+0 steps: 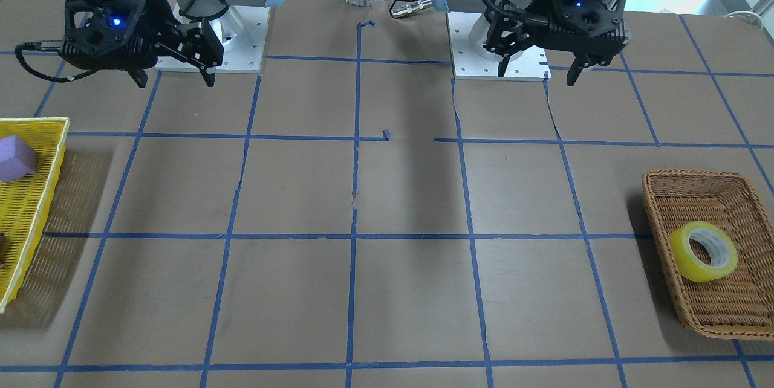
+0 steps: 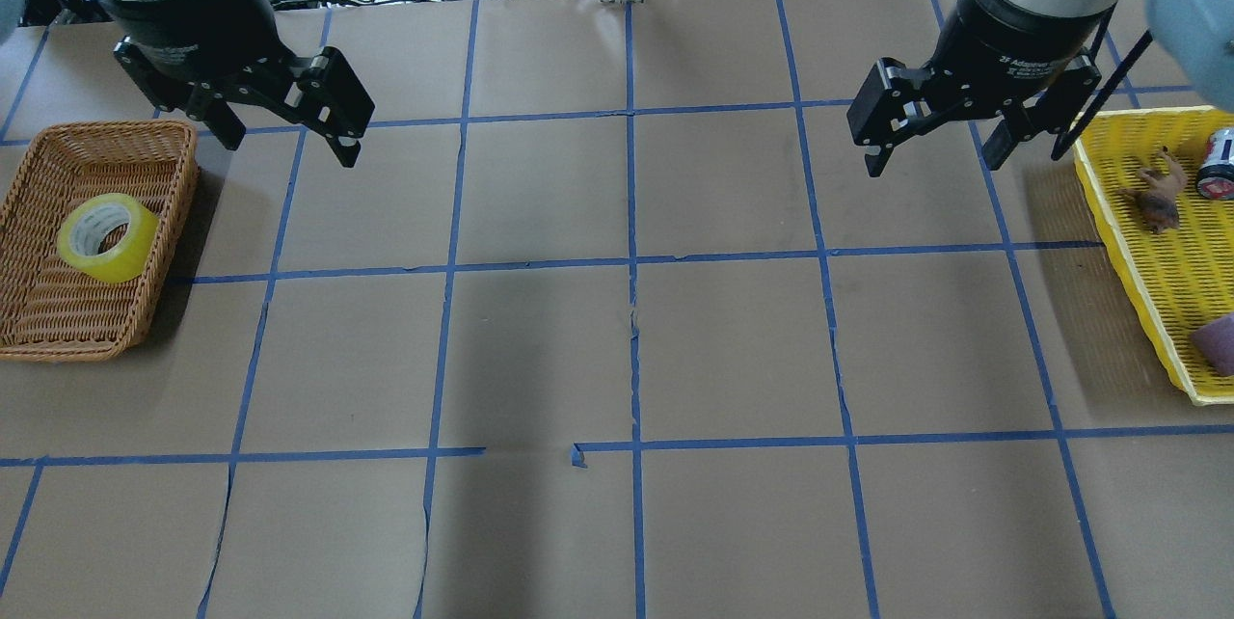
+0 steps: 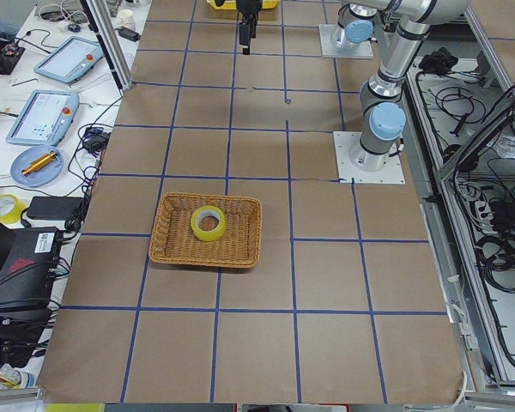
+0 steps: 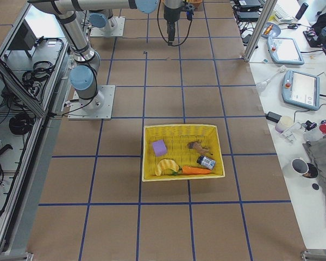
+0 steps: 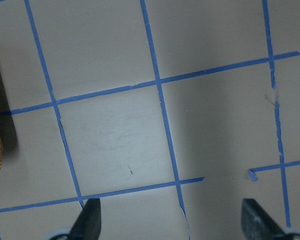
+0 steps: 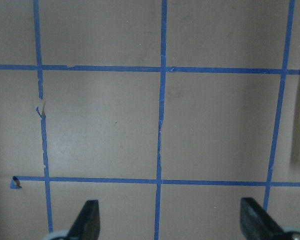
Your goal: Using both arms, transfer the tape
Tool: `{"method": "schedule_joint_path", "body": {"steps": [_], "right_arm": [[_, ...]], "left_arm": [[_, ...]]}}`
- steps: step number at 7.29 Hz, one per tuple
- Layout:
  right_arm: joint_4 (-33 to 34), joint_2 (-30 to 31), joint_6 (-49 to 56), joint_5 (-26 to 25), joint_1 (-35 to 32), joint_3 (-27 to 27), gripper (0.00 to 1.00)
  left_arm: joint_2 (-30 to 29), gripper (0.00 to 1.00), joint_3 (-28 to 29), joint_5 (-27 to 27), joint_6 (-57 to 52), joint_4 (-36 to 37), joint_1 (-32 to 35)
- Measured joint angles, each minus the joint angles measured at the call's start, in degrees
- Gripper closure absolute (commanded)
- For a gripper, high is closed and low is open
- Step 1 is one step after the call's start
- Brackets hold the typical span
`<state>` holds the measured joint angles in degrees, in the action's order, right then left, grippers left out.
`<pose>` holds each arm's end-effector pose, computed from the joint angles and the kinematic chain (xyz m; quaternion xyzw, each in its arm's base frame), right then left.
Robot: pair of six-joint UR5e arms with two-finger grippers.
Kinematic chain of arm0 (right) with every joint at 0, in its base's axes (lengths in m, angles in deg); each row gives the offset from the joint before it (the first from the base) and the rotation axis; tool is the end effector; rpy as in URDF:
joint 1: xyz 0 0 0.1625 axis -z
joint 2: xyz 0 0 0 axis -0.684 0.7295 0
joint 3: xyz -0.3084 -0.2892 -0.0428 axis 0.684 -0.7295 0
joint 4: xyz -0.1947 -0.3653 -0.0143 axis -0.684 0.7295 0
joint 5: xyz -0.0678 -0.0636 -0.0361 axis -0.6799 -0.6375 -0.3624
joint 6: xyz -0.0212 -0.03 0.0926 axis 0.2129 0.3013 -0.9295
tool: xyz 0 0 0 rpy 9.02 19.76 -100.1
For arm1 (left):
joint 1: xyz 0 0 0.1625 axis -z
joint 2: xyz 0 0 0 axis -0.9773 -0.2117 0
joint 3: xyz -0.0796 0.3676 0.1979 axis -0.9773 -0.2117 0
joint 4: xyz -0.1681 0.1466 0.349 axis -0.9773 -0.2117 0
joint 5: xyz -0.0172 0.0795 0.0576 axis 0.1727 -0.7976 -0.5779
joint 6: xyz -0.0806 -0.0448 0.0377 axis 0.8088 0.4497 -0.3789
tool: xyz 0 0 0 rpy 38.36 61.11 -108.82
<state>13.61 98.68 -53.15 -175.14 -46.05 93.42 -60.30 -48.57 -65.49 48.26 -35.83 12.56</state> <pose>0.1280 -0.4674 0.5050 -0.0146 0.9997 0.0206 0.0059 -0.1306 -0.4725 0.5442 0.0838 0.9961 0.0021 0.0274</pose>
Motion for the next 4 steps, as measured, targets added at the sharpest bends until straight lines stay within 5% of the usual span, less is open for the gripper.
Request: {"method": "schedule_joint_path", "body": {"steps": [4], "right_arm": [[0.0,0.0,0.1,-1.5,0.0,0.0,0.00]], "left_arm": [[1.5,0.00,-3.6,0.1,2.1,8.3,-1.9]]}}
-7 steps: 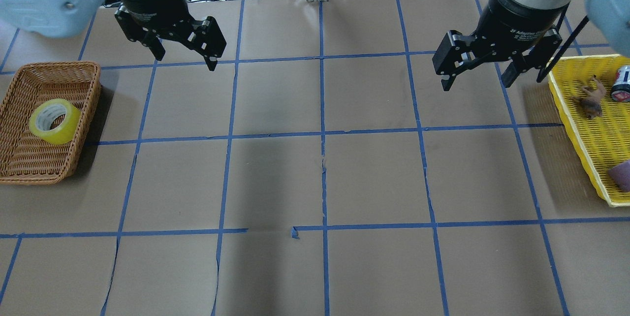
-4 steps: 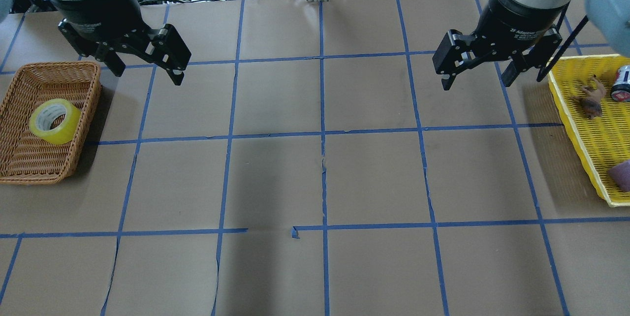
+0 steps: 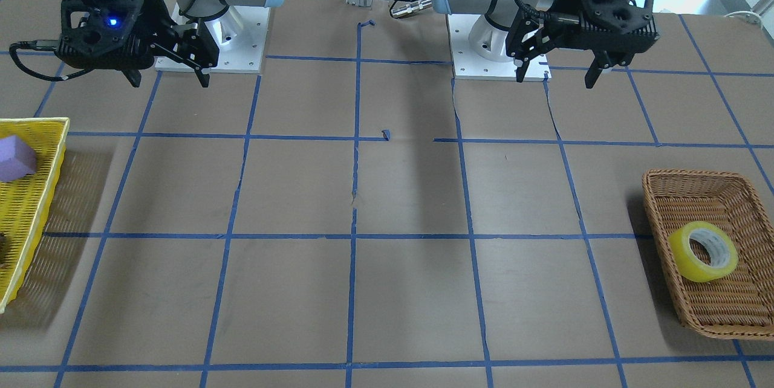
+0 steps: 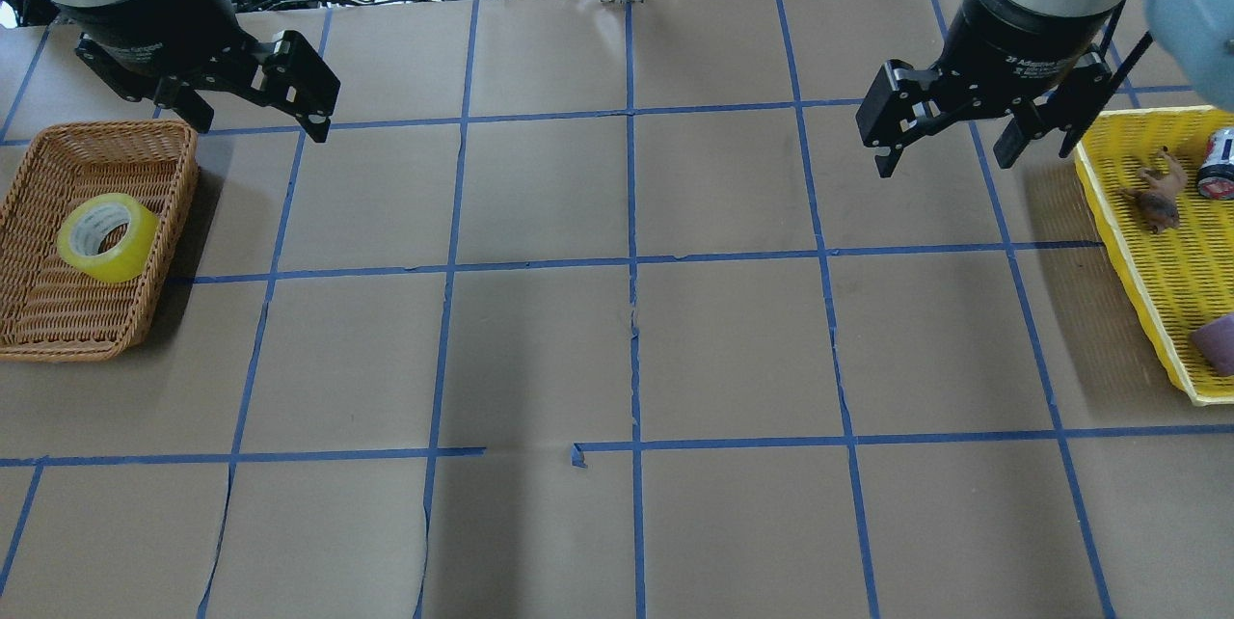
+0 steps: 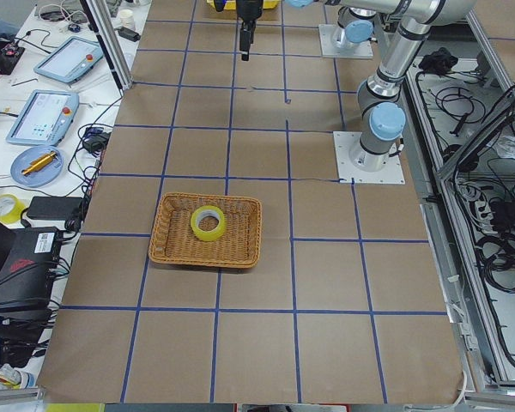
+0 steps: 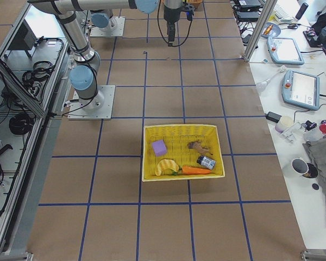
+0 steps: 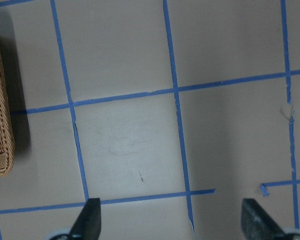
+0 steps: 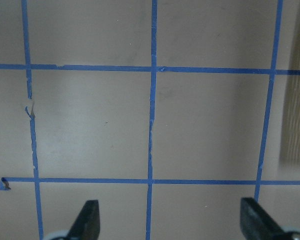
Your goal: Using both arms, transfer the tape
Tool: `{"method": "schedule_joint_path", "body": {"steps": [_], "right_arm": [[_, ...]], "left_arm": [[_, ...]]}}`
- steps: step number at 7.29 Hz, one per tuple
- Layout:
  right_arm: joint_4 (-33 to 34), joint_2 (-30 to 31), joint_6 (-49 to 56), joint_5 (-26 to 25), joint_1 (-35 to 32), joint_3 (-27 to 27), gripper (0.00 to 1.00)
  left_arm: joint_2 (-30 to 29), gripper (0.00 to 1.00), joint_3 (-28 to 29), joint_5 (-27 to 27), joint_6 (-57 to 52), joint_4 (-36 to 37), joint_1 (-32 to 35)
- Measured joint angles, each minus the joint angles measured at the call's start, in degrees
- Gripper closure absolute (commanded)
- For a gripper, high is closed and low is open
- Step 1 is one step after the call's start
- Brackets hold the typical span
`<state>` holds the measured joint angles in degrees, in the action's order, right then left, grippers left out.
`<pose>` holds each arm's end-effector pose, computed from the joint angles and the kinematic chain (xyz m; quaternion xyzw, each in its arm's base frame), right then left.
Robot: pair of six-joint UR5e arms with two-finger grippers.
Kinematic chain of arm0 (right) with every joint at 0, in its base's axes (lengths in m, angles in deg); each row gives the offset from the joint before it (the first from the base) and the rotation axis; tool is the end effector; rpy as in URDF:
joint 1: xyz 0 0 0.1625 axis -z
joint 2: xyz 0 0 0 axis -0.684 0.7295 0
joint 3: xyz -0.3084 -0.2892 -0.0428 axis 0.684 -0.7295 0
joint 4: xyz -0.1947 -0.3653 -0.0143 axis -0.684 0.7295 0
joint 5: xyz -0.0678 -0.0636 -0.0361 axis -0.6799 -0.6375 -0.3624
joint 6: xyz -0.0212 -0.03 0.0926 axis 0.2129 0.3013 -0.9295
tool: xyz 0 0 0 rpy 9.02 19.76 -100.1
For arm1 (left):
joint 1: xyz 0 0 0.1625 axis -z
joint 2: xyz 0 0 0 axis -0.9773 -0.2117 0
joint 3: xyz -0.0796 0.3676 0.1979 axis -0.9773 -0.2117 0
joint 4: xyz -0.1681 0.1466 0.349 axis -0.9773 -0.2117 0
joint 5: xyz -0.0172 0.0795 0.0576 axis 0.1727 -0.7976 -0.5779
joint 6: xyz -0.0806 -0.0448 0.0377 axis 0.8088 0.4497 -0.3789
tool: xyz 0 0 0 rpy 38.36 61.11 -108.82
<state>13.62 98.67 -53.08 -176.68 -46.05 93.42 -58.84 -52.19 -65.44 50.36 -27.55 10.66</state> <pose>0.1253 -0.4674 0.5049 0.0155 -0.9996 -0.0210 0.0075 -0.1149 -0.4777 0.5402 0.0475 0.9971 -0.0512 0.0310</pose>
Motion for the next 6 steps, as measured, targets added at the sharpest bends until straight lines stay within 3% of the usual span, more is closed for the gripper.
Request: {"method": "schedule_joint_path", "body": {"steps": [3,6], "right_arm": [[-0.1,0.0,-0.1,-0.1,0.0,0.0,0.00],[-0.2,0.0,-0.1,-0.1,0.0,0.0,0.00]], "left_arm": [[0.5,0.00,-0.6,3.4,-0.4,-1.5,-0.2],[0.8,0.00,-0.7,3.4,-1.2,-1.9,-0.1]]}}
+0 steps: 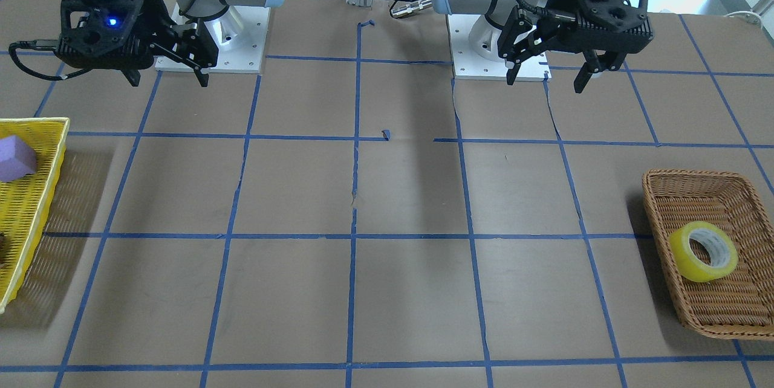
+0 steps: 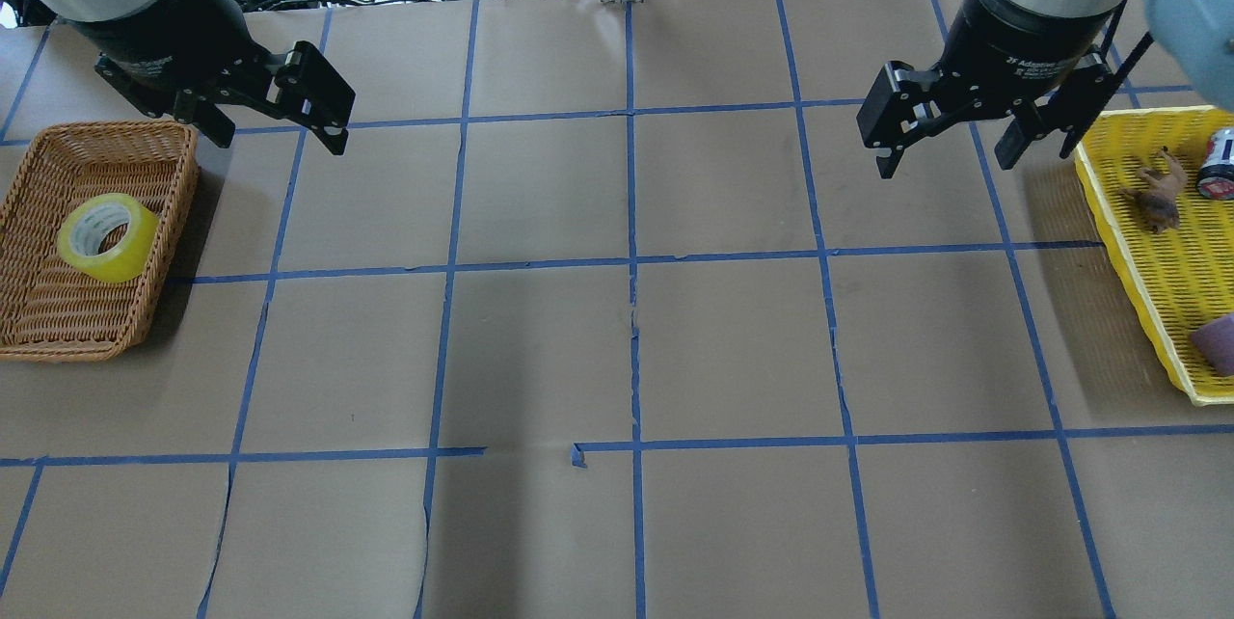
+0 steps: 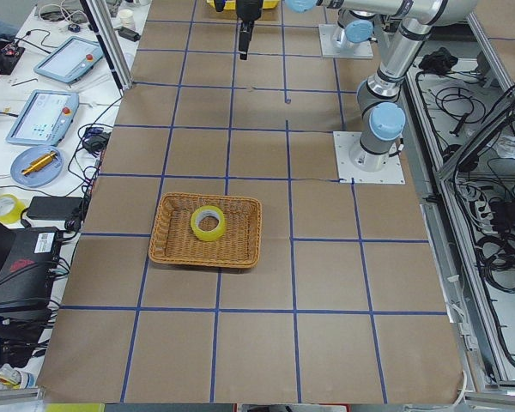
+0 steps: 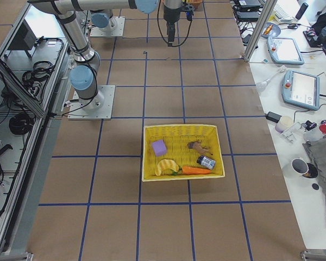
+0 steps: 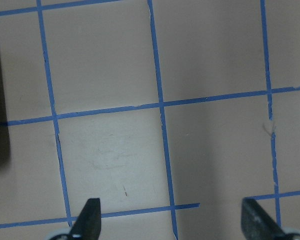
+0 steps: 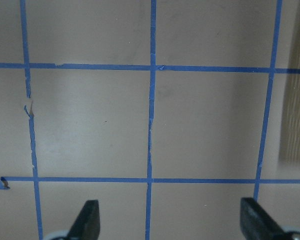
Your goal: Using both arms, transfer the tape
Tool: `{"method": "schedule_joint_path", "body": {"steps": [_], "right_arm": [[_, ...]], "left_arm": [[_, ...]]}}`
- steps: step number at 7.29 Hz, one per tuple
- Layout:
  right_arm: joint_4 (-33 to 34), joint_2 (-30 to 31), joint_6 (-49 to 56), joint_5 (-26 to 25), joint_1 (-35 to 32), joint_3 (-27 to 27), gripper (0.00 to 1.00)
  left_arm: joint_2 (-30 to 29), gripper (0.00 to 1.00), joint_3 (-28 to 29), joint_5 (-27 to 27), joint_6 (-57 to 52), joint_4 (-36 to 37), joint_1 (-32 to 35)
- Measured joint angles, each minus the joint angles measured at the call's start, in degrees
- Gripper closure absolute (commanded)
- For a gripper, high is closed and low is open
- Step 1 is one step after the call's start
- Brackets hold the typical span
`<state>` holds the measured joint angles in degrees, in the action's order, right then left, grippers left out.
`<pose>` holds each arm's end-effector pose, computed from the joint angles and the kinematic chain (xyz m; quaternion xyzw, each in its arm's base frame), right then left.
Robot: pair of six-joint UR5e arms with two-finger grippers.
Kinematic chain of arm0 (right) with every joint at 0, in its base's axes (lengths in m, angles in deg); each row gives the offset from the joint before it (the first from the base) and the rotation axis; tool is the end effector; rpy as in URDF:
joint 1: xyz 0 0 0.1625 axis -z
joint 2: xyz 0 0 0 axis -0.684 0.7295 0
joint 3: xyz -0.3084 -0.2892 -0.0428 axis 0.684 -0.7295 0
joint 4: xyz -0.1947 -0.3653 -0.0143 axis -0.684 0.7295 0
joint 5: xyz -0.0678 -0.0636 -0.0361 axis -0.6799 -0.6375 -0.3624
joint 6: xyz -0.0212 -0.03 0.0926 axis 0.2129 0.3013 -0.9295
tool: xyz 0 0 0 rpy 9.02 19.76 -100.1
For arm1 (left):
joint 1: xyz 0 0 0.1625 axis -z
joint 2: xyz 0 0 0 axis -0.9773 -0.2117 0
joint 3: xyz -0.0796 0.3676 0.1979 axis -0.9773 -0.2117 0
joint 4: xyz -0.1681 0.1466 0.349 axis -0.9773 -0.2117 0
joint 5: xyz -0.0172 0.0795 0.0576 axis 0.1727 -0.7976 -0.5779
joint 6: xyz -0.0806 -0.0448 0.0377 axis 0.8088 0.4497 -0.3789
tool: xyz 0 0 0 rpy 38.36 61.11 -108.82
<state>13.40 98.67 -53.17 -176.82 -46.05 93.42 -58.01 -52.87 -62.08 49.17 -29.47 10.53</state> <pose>0.1250 -0.4670 0.5045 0.0147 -0.9996 -0.0229 0.0087 -0.1199 -0.4691 0.5373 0.0583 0.9976 -0.0380 0.0011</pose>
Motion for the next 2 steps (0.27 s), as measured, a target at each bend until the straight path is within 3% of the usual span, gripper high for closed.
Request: {"method": "schedule_joint_path", "body": {"steps": [2], "right_arm": [[0.0,0.0,0.0,-0.2,0.0,0.0,0.00]], "left_arm": [[0.1,0.00,0.0,0.0,-0.1,-0.2,0.1]]}}
